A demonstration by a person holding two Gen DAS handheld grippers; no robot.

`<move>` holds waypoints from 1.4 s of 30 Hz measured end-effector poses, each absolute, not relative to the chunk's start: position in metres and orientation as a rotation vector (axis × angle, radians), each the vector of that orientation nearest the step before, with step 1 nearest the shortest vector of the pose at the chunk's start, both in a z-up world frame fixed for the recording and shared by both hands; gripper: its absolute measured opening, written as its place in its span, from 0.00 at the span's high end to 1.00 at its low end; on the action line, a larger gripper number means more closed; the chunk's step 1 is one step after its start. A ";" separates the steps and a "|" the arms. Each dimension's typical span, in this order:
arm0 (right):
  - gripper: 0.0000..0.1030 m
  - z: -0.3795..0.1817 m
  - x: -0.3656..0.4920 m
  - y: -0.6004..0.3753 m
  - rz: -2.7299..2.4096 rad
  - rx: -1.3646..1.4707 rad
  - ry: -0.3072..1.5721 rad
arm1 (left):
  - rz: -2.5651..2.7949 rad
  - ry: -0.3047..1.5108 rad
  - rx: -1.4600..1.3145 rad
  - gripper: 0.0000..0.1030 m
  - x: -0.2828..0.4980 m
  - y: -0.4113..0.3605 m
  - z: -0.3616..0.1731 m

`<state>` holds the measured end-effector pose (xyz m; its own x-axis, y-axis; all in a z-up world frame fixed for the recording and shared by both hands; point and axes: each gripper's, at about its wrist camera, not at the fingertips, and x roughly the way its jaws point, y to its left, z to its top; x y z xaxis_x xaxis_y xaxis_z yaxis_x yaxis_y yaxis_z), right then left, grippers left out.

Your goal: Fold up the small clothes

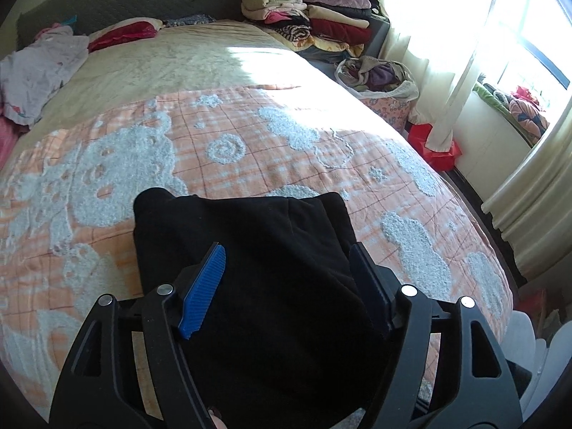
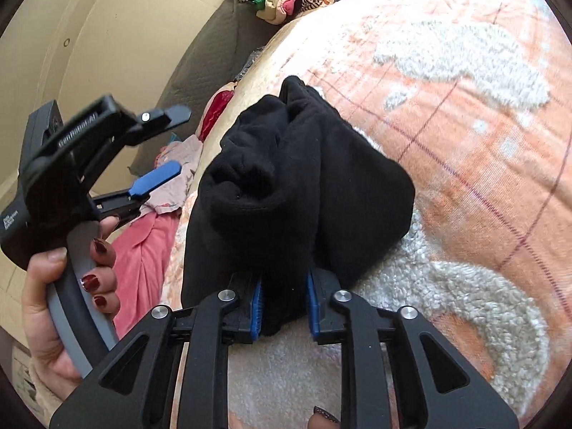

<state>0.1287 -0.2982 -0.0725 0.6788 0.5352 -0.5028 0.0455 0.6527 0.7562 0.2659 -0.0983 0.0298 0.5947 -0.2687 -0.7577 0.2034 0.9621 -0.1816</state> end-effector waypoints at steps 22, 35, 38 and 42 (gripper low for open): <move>0.30 -0.047 0.220 -0.314 0.373 0.671 0.976 | -0.200 0.977 -0.064 0.33 0.223 -0.046 -0.026; 0.79 -0.018 0.231 -0.296 0.421 0.505 0.881 | -0.201 0.992 -0.058 0.33 0.227 -0.050 -0.027; 0.81 0.005 0.225 -0.291 0.460 0.419 0.789 | -0.214 0.988 -0.076 0.32 0.228 -0.049 -0.025; 0.81 0.000 0.223 -0.297 0.414 0.333 0.744 | -0.226 0.994 -0.072 0.30 0.231 -0.051 -0.024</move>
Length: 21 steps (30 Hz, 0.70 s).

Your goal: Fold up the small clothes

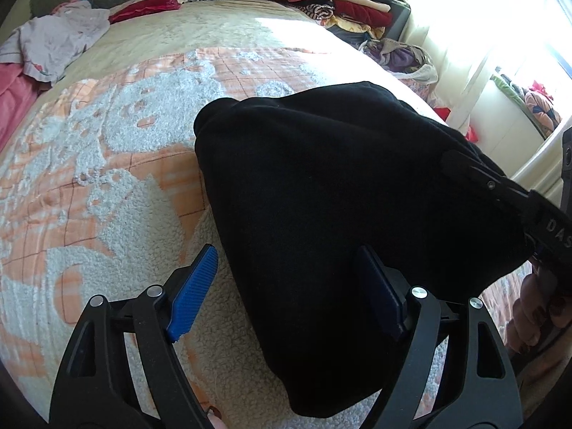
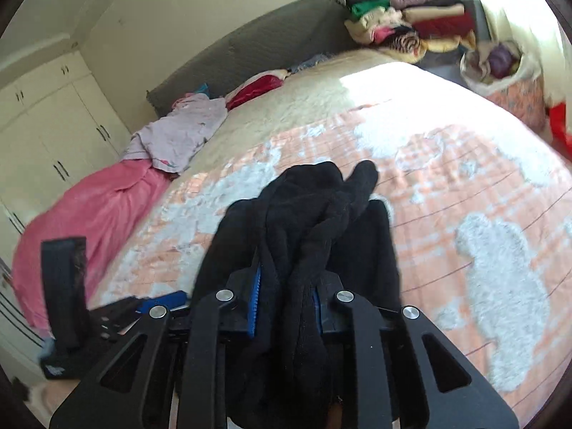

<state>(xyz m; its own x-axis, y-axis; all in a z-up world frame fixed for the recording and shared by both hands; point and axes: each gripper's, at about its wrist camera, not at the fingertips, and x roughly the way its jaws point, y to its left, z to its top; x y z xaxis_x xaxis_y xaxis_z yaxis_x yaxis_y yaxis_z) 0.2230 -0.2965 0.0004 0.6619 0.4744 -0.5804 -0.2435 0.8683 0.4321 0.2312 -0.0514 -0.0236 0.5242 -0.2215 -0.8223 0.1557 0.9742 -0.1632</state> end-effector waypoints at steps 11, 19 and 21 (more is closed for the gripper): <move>0.61 -0.054 0.222 -0.320 0.304 0.418 0.859 | -0.225 1.033 -0.070 0.28 0.229 -0.056 -0.040; 0.49 -0.046 0.203 -0.319 0.224 0.364 0.873 | -0.226 1.025 -0.061 0.28 0.221 -0.057 -0.038; 0.47 -0.042 0.198 -0.320 0.219 0.369 0.879 | -0.226 1.022 -0.059 0.28 0.219 -0.057 -0.037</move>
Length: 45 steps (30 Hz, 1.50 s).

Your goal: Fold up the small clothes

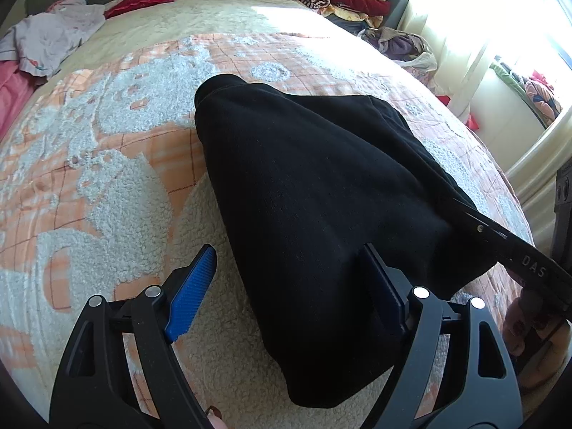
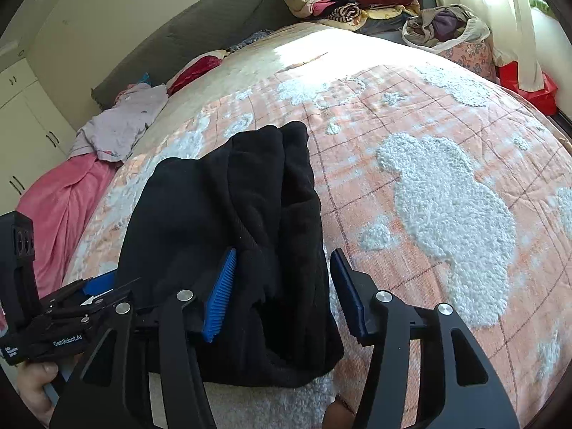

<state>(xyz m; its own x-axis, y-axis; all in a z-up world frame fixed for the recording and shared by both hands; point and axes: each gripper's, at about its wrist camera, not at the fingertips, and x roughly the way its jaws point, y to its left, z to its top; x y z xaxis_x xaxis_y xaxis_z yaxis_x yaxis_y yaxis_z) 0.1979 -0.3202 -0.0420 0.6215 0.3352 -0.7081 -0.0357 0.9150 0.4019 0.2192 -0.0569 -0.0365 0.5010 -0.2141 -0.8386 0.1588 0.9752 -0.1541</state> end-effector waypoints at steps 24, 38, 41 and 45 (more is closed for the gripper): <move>0.05 0.057 0.079 -0.313 0.181 0.247 0.526 | -0.232 0.843 -0.019 0.09 0.144 -0.043 0.030; 0.05 0.021 0.044 -0.285 0.214 0.194 0.628 | -0.203 0.845 -0.058 0.09 0.100 -0.016 0.011; 0.05 0.010 0.040 -0.279 0.186 0.170 0.648 | -0.193 0.861 -0.061 0.09 0.095 -0.012 -0.003; 0.05 -0.006 0.039 -0.272 0.166 0.145 0.691 | -0.172 0.885 -0.055 0.09 0.092 -0.007 -0.017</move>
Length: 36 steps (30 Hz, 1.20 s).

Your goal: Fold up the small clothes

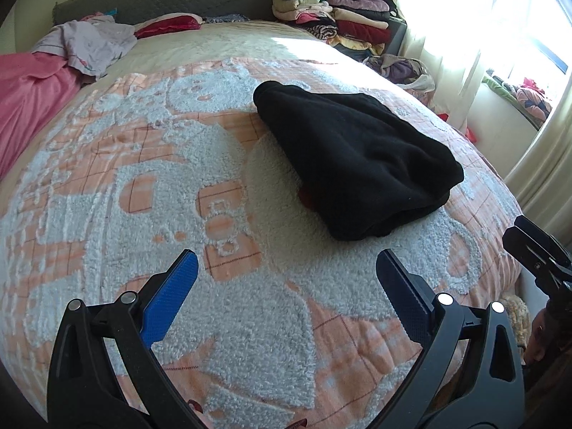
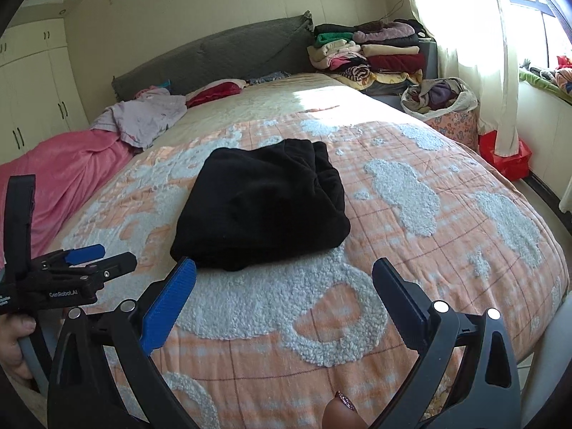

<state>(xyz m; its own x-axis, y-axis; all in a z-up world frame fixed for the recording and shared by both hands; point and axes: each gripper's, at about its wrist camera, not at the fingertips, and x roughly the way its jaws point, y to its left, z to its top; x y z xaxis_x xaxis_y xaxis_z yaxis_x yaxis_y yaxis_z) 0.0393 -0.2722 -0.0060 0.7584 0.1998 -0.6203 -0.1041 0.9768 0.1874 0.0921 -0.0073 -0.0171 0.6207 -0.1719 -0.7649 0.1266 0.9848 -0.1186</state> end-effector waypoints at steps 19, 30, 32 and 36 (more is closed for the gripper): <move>0.05 -0.020 0.036 -0.265 0.160 0.115 0.736 | -0.127 0.931 -0.080 0.09 0.084 0.003 -0.032; 0.04 -0.018 0.036 -0.263 0.164 0.107 0.733 | -0.124 0.924 -0.076 0.09 0.081 0.004 -0.026; 0.05 -0.017 0.035 -0.263 0.166 0.107 0.731 | -0.123 0.922 -0.076 0.09 0.081 0.004 -0.025; 0.05 -0.016 0.035 -0.263 0.165 0.105 0.730 | -0.121 0.919 -0.070 0.09 0.081 0.004 -0.024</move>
